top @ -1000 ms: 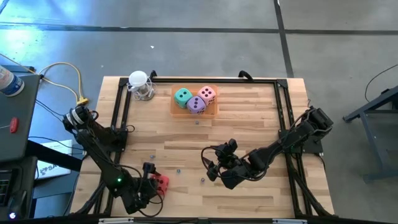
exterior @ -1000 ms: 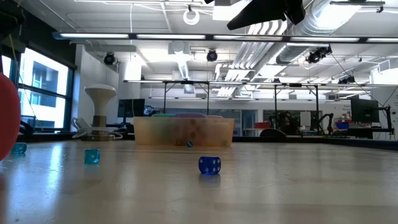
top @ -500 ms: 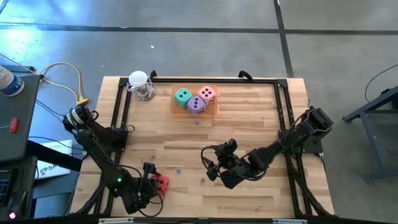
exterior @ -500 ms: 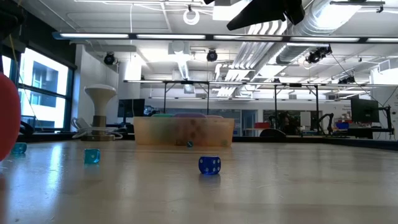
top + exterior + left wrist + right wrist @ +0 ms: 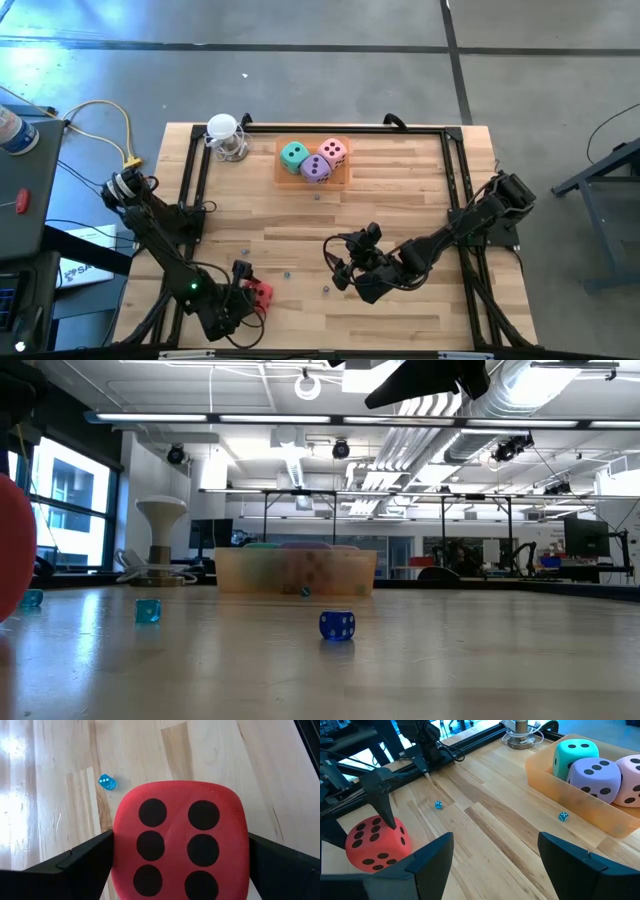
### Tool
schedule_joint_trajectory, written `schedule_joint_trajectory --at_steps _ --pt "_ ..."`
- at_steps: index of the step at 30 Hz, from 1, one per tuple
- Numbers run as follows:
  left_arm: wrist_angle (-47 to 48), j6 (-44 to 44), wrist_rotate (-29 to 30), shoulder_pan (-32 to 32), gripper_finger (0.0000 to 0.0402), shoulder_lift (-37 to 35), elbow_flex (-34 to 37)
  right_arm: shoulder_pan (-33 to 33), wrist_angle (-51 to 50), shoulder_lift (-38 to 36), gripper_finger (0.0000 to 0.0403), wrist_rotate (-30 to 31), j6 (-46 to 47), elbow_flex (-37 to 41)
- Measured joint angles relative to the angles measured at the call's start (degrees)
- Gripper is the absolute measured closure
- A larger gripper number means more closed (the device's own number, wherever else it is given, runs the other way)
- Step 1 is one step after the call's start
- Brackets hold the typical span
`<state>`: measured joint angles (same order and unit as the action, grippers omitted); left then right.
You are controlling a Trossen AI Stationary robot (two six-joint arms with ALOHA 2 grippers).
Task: Pick & Place Dice
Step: Put the large red die into the bin
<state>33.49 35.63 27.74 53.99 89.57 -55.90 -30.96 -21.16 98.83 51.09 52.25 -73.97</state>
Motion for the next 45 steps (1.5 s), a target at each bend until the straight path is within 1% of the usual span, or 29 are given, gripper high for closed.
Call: schedule_joint_trajectory --at_steps 3,8,11,14,18,21,23,25,26,28,30,31,33,35,38,40,42,45 --pt "-0.2 -2.7 -0.3 -1.1 0.0032 -1.7 0.1 0.0 0.0 0.0 0.0121 0.0 0.0 0.0" --pt "-1.5 -9.1 1.8 -4.2 0.0036 -5.8 0.0 0.0 0.0 0.0 0.0121 -0.2 0.0 0.0" --pt "-1.6 -14.8 2.4 -6.7 0.0037 -8.7 0.0 0.0 0.0 0.0 0.0121 -0.4 0.0 0.0" --pt "-1.6 -21.5 4.7 -10.3 0.0037 -12.0 0.0 0.0 0.0 0.0 0.0121 -0.7 0.0 0.0" --pt "-1.6 -30.2 4.3 -17.9 0.0037 -17.3 0.0 0.0 0.0 0.0 0.0121 -1.0 -0.1 0.0" --pt "-1.8 -36.7 3.9 -26.1 0.0037 -21.2 0.0 0.0 0.0 0.0 0.0121 -1.7 -1.5 0.0" --pt "-3.1 -41.4 3.2 -32.7 0.0038 -23.3 0.0 0.0 0.0 0.0 0.0121 -1.8 -2.2 0.0" --pt "-4.5 -46.0 -0.3 -40.0 0.0038 -24.5 0.0 0.1 0.0 0.0 0.0121 -1.7 -3.2 0.0" --pt "-5.2 -47.5 -3.4 -43.8 0.0038 -24.8 0.0 0.3 0.0 0.0 0.0121 -1.6 -3.8 0.0" --pt "-5.8 -49.9 -11.4 -51.7 0.0038 -24.7 0.0 0.6 0.0 0.0 0.0121 -1.6 -4.6 0.0" --pt "-6.0 -51.3 -18.3 -59.0 0.0038 -23.9 0.0 1.0 0.0 0.0 0.0121 -1.6 -5.9 0.0" --pt "-6.3 -52.0 -20.6 -62.3 0.0038 -23.3 0.0 1.2 0.0 0.0 0.0121 -1.7 -6.7 0.0" --pt "-6.7 -53.4 -22.9 -67.6 0.0038 -22.1 0.0 1.8 0.0 0.0 0.0121 -1.7 -7.7 0.0" --pt "-7.2 -54.1 -24.9 -71.7 0.0038 -21.1 -0.1 2.2 -0.1 0.0 0.0121 -1.8 -8.7 0.0" --pt "-7.1 -55.3 -33.0 -76.7 0.0038 -19.1 -0.1 2.7 -0.2 0.0 0.0121 -2.0 -10.3 0.0" --pt "-7.1 -55.2 -37.0 -79.2 0.0038 -17.2 -0.1 3.0 -0.6 0.0 0.0121 -2.1 -10.5 0.0" --pt "-7.2 -55.3 -37.6 -80.9 0.0038 -15.0 -0.1 3.4 -1.0 0.0 0.0121 -2.2 -10.7 0.0" --pt "-7.5 -55.2 -34.4 -81.9 0.0038 -12.4 -0.1 4.0 -1.0 0.0 0.0121 -2.5 -12.5 0.0"
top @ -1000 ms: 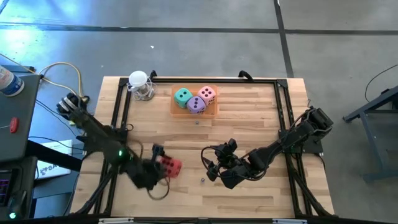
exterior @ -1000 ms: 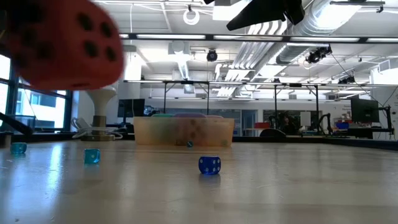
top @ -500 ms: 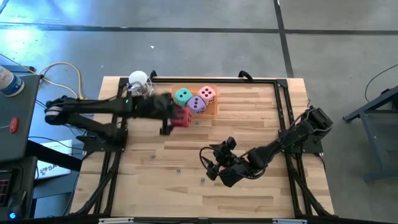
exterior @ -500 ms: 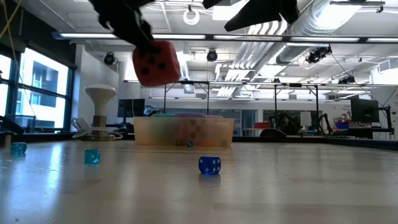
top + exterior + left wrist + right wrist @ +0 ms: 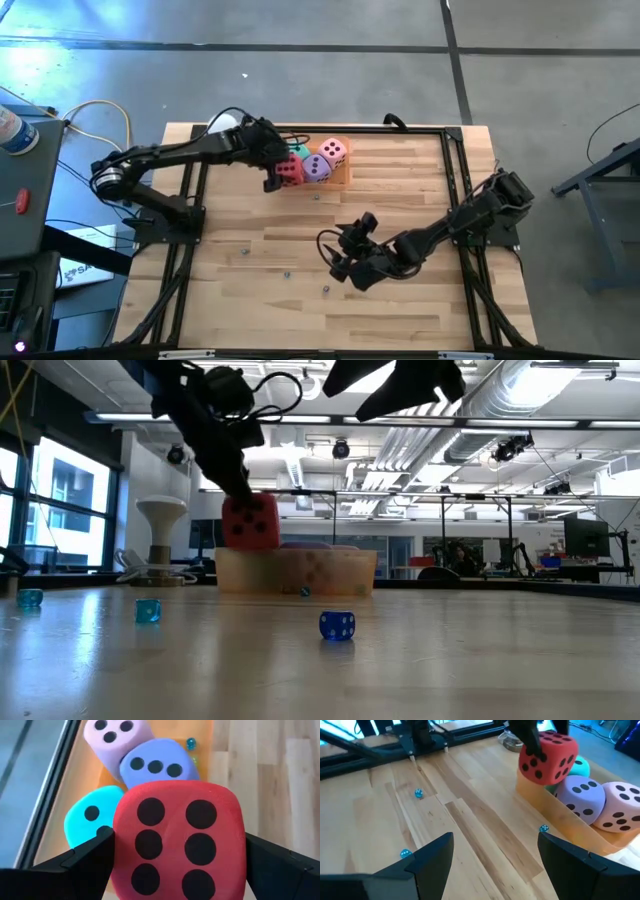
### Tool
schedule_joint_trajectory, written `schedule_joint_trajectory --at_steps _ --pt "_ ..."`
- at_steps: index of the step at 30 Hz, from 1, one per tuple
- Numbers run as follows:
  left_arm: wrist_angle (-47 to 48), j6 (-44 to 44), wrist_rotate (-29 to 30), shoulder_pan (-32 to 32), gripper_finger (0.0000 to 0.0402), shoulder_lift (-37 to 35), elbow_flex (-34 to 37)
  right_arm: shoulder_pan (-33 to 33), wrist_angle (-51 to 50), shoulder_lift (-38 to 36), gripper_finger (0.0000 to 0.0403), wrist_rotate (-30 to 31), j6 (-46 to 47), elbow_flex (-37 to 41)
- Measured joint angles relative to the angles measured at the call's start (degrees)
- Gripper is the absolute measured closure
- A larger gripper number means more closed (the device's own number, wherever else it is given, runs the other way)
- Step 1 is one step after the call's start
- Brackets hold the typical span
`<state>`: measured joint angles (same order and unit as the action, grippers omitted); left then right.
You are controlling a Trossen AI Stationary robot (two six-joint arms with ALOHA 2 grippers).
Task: Pick & Place Dice
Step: Put the large red die into the bin
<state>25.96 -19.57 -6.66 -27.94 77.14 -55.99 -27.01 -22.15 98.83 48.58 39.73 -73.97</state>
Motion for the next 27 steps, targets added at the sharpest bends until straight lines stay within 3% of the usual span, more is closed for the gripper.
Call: schedule_joint_trajectory --at_steps 11,27 --pt "-2.4 -2.0 9.6 0.7 0.0038 0.4 0.0 2.4 0.0 0.0 0.0121 -4.1 -5.5 0.0" --pt "-3.5 -4.4 13.3 0.1 0.0038 4.7 -0.3 2.8 -0.3 0.0 0.0121 -5.7 -8.5 0.0"
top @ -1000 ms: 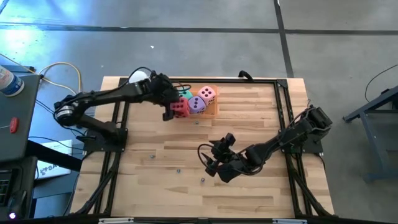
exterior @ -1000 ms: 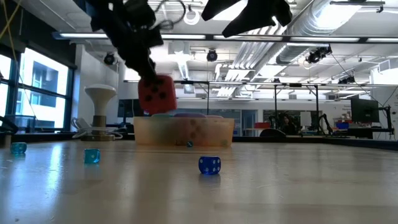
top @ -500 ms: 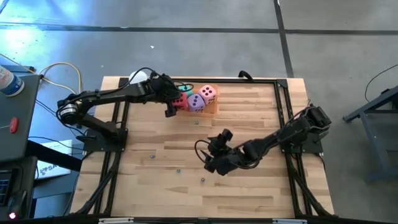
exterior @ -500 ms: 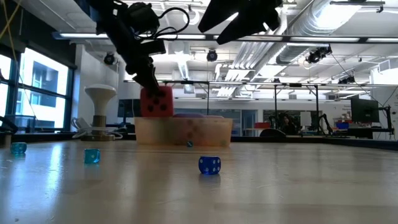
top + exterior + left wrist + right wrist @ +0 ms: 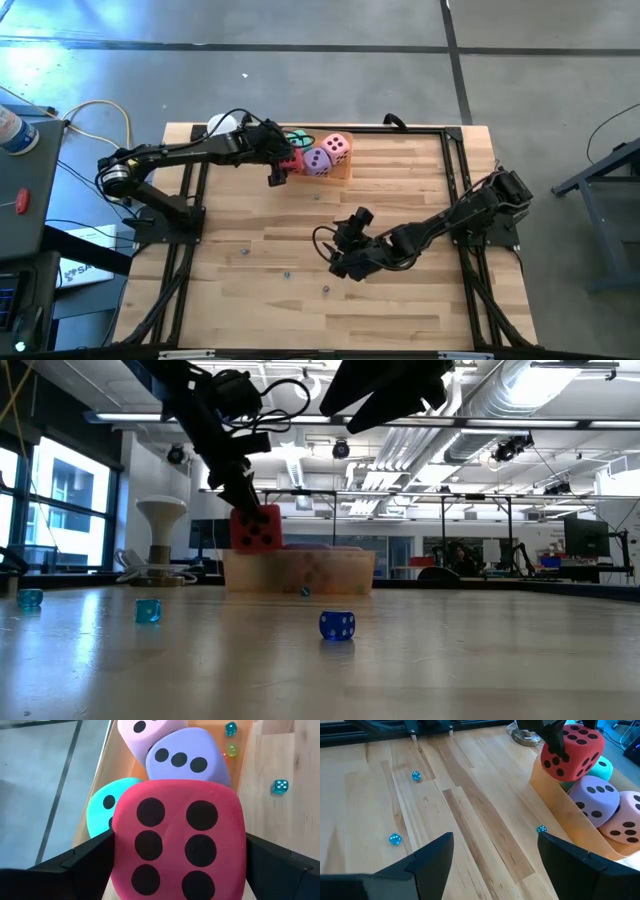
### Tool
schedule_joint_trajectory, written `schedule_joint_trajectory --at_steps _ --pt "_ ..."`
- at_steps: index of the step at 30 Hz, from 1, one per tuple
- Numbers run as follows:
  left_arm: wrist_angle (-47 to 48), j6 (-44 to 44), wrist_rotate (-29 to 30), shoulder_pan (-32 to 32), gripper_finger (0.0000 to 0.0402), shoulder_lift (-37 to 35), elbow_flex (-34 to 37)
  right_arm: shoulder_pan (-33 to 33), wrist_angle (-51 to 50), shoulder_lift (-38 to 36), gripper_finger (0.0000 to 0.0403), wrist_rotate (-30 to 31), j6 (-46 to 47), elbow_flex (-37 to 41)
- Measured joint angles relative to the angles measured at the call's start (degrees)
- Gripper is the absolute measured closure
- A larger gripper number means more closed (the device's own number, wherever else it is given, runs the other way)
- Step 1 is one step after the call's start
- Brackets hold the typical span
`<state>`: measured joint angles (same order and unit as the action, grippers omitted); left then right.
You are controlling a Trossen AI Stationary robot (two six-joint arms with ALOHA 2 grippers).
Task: Pick & Place Dice
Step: Put the large red die into the bin
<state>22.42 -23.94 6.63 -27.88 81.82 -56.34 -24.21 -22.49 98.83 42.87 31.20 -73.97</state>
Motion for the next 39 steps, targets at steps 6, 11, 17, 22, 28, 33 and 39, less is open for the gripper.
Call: schedule_joint_trajectory --at_steps 6,11,17,22,28,33,39 --pt "0.2 2.8 -0.4 0.3 0.0036 0.1 0.1 0.0 -0.2 0.0 0.0121 0.0 0.0 0.0" --pt "1.7 3.3 -2.9 0.5 0.0031 0.2 0.1 0.0 -0.4 0.0 0.0121 0.0 0.0 0.0" --pt "5.7 2.6 -3.1 0.6 0.003 0.2 0.1 0.0 -0.7 0.0 0.0121 0.0 0.0 0.0" --pt "7.9 -0.3 -3.5 1.0 0.003 0.2 0.2 0.0 -0.7 0.0 0.0121 0.0 0.0 0.0" --pt "8.3 -1.1 -1.1 3.1 0.0029 -0.6 0.3 0.0 -0.9 0.0 0.0121 0.0 0.0 0.0" --pt "9.7 -7.2 1.3 5.3 0.0029 -2.9 0.4 0.4 -0.9 0.0 0.0121 0.0 -1.0 0.0" --pt "10.2 -9.3 0.3 5.3 0.0029 -3.0 0.4 0.8 -0.9 0.0 0.0121 0.0 -1.1 0.0"
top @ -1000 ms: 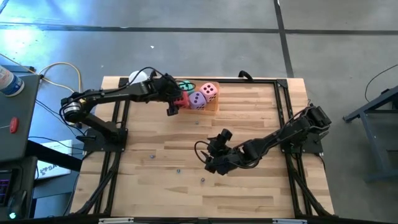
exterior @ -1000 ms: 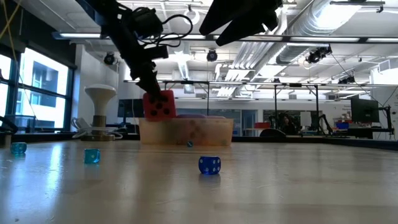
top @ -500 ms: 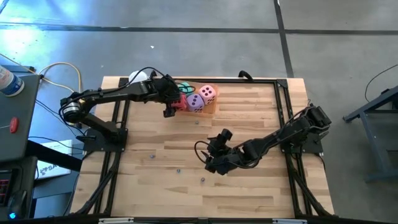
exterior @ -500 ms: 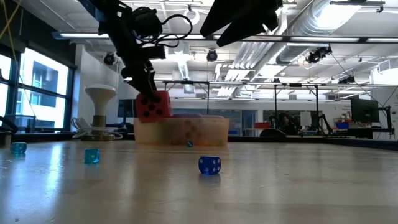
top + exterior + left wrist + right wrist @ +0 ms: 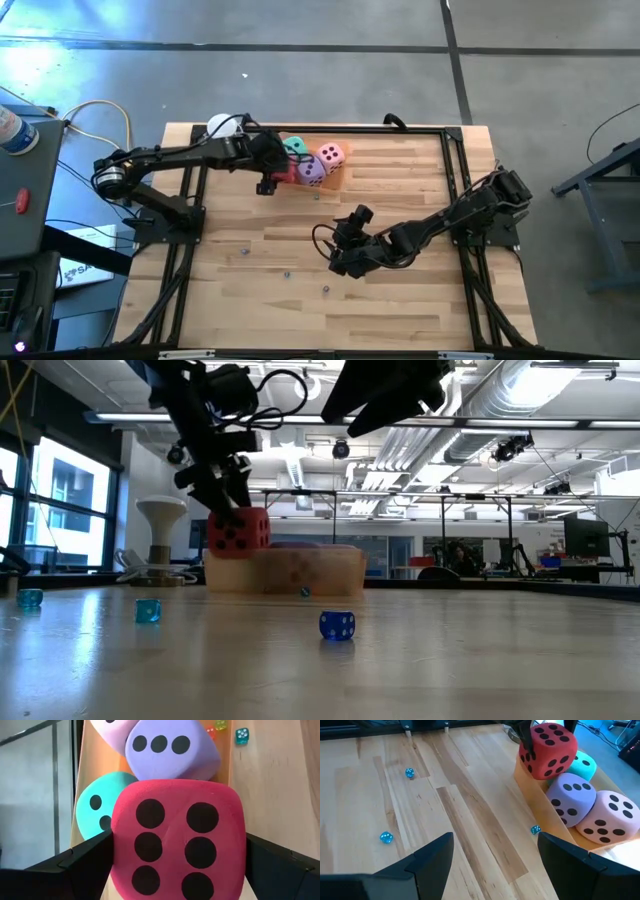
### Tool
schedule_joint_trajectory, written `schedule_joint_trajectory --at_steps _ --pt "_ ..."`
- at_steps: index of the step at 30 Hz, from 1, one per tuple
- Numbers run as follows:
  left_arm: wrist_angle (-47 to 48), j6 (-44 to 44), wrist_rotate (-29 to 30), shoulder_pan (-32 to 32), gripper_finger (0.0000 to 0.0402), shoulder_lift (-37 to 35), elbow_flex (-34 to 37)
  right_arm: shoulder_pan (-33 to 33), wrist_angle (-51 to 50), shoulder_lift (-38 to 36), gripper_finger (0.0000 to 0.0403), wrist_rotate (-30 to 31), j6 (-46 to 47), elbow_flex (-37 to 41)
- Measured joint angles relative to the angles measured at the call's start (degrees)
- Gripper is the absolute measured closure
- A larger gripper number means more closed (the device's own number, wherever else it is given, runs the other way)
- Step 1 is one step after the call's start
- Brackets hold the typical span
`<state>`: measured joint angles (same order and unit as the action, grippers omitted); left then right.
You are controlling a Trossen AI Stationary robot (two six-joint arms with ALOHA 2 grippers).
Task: Pick & Place Dice
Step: Put the large red die into the bin
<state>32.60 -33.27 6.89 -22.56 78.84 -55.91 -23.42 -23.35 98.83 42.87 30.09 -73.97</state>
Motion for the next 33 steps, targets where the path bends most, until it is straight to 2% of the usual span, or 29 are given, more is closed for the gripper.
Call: schedule_joint_trajectory --at_steps 5,13,23,30,33 --pt "0.6 0.1 -7.5 -2.3 0.0029 0.1 -0.1 0.3 0.0 0.0 0.0121 0.0 0.0 0.0" --pt "0.6 2.0 -14.2 -5.7 0.0029 0.8 -0.1 0.5 0.0 0.0 0.0121 0.0 0.0 0.0" --pt "-1.8 5.4 -13.6 -6.2 0.0029 2.3 -0.1 0.5 0.0 0.0 0.0121 0.0 0.2 0.0" --pt "-4.1 0.6 -13.2 -5.9 0.0029 3.1 -0.1 0.4 0.0 0.0 0.0121 0.0 0.2 0.0" --pt "-5.5 2.6 -13.1 -5.9 0.0029 3.3 -0.1 0.4 0.0 0.0 0.0121 0.0 0.2 0.0"
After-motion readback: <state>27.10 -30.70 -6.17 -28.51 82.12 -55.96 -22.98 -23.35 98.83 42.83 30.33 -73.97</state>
